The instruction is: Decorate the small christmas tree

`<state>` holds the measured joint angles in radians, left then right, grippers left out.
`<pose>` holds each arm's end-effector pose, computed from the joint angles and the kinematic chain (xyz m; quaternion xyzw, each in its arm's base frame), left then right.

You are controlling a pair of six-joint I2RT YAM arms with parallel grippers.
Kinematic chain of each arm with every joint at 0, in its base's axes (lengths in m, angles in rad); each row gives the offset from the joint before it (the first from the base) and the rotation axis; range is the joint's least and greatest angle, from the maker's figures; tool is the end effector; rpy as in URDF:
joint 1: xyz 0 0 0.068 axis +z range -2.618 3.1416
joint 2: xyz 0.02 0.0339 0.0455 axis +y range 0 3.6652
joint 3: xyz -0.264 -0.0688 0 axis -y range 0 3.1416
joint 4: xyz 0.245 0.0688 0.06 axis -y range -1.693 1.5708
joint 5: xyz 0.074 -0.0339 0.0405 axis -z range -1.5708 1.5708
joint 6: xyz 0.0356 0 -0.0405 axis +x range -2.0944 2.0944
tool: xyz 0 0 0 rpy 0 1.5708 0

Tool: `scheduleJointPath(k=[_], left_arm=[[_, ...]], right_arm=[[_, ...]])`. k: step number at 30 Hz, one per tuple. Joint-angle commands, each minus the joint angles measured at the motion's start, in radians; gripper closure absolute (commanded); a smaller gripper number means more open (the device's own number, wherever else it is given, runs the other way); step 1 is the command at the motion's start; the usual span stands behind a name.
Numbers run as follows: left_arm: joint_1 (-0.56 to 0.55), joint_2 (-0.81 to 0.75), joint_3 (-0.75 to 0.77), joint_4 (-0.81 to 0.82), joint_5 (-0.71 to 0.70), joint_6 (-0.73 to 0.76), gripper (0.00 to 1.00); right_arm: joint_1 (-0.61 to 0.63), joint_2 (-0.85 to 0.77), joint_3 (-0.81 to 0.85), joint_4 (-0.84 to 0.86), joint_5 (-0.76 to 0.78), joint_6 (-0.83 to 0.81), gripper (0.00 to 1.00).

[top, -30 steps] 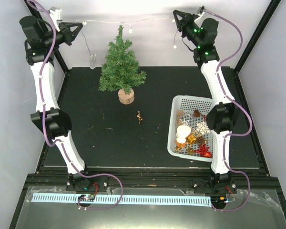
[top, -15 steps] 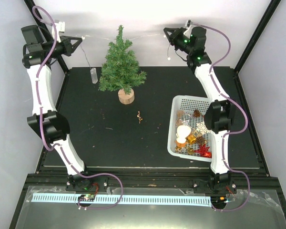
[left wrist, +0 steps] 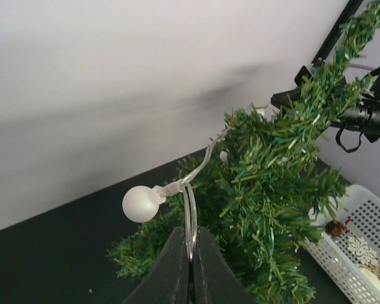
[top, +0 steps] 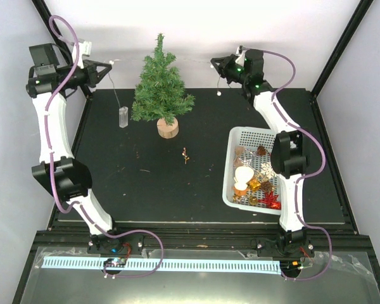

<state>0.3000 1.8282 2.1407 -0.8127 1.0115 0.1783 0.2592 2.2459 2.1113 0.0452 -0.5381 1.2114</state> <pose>0.3752 0.0845 0.4567 0.2009 0.7661 -0.2991 0.5322 0.5173 0.1560 0.3368 0.1666 0.7145 0.5819 0.3509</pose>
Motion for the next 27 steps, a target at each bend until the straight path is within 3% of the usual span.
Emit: scheduleJointPath(k=[1, 12, 27], left_arm=[[0.005, -0.052, -0.078, -0.05, 0.003, 0.066, 0.98], [-0.014, -0.067, -0.272, 0.017, 0.064, 0.027, 0.98], [-0.149, 0.071, -0.183, 0.096, 0.06, -0.071, 0.98]], right_arm=[[0.0, -0.098, -0.063, 0.051, -0.017, -0.018, 0.99], [0.001, -0.124, -0.157, 0.047, 0.004, -0.041, 0.99], [0.001, -0.134, -0.107, -0.051, 0.017, -0.098, 0.99]])
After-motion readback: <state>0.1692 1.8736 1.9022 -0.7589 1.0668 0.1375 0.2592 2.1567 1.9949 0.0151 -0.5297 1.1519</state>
